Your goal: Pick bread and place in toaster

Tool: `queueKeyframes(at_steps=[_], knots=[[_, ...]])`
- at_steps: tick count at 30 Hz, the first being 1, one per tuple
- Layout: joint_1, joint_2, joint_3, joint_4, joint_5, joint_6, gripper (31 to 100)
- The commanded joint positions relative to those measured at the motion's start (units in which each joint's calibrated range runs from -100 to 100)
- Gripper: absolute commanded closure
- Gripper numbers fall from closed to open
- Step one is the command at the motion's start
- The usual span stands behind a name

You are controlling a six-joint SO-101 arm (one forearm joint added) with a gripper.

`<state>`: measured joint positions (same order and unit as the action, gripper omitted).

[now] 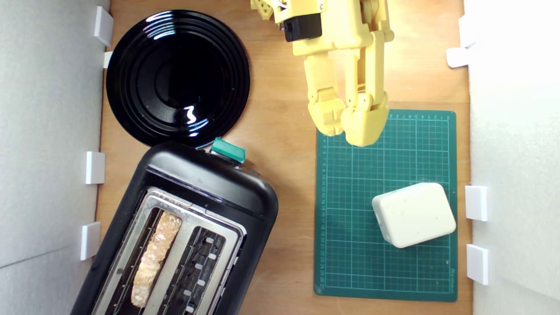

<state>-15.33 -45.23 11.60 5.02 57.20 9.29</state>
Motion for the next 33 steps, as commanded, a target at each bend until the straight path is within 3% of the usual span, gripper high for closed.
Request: queueKeyframes(at_steps=[1,11,16,33], knots=[[-0.6,-8.0,11.5,0.1,0.1,2.7,68.8],[-0.6,-18.7,25.8,0.5,0.1,4.3,90.4],[-0.6,-25.2,35.6,0.1,0.1,6.9,96.7],[-0.4,-50.4,70.1,0.3,-0.1,16.6,99.3]])
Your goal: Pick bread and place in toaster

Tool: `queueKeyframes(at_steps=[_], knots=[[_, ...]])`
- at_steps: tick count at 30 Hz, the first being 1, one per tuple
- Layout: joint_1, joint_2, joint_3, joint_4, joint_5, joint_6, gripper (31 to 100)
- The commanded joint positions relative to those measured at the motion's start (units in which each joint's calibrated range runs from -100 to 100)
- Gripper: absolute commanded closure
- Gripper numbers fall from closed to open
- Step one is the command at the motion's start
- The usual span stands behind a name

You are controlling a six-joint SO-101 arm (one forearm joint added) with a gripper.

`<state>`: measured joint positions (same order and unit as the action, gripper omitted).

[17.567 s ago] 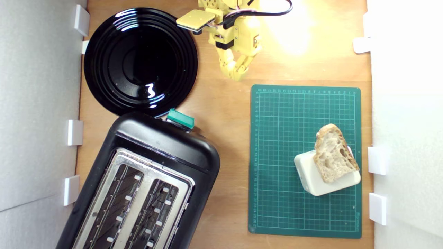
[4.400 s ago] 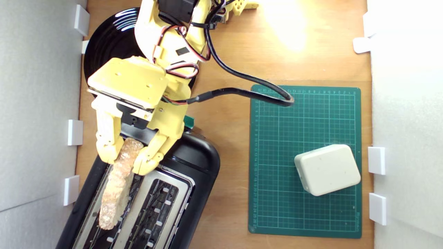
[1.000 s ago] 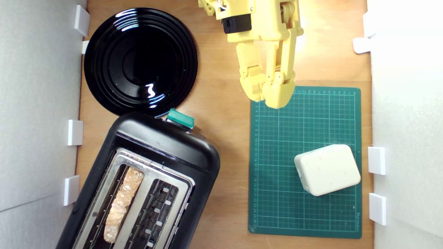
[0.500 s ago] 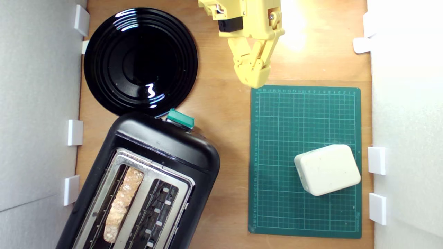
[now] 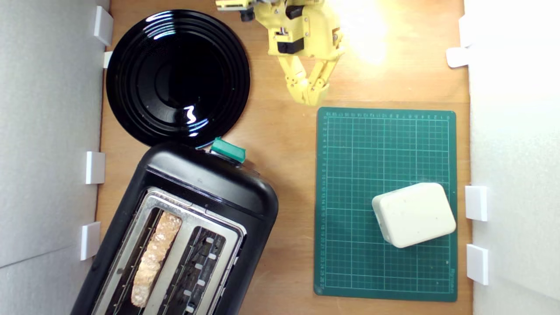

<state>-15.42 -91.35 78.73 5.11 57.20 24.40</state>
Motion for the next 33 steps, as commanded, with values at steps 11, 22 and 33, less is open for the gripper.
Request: queueKeyframes(at_steps=[11,22,33], knots=[[-0.2,-7.7,11.9,0.8,-0.3,2.6,99.3],[0.0,-7.8,18.4,0.7,-0.5,3.1,99.3],[-0.3,-7.7,19.7,0.1,-0.2,2.9,99.4]])
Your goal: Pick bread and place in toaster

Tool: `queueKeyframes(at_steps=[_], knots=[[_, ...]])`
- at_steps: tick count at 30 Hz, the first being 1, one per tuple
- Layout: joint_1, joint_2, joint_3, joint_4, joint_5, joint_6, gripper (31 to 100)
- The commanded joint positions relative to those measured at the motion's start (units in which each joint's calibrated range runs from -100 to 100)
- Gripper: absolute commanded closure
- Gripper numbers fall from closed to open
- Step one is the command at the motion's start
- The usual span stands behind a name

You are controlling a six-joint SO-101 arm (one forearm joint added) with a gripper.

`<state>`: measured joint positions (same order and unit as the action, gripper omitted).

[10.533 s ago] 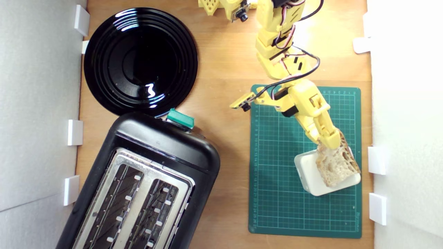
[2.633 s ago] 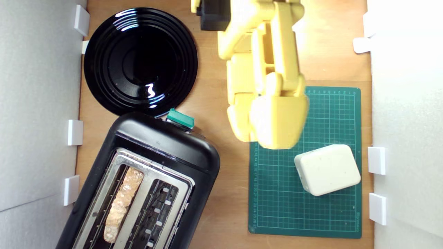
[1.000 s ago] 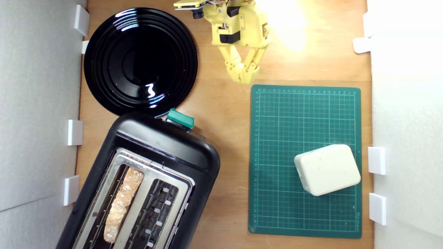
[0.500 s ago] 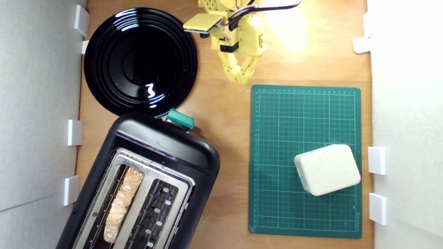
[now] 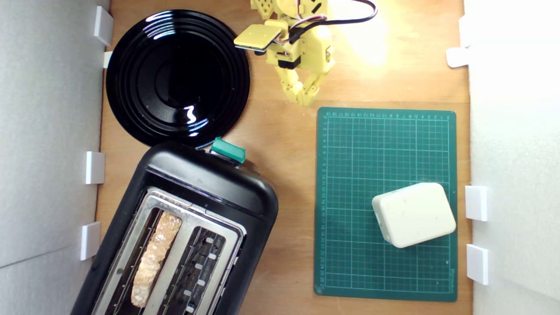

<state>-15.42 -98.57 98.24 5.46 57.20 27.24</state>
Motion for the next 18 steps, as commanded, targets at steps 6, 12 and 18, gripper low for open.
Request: queueKeyframes(at_steps=[6,12,18], knots=[[-0.5,-0.3,0.1,-0.3,-0.1,0.0,99.4],[-0.3,-0.3,0.0,-0.2,-0.1,0.1,99.4],[-0.1,-0.3,0.0,0.0,-0.1,0.1,99.4]])
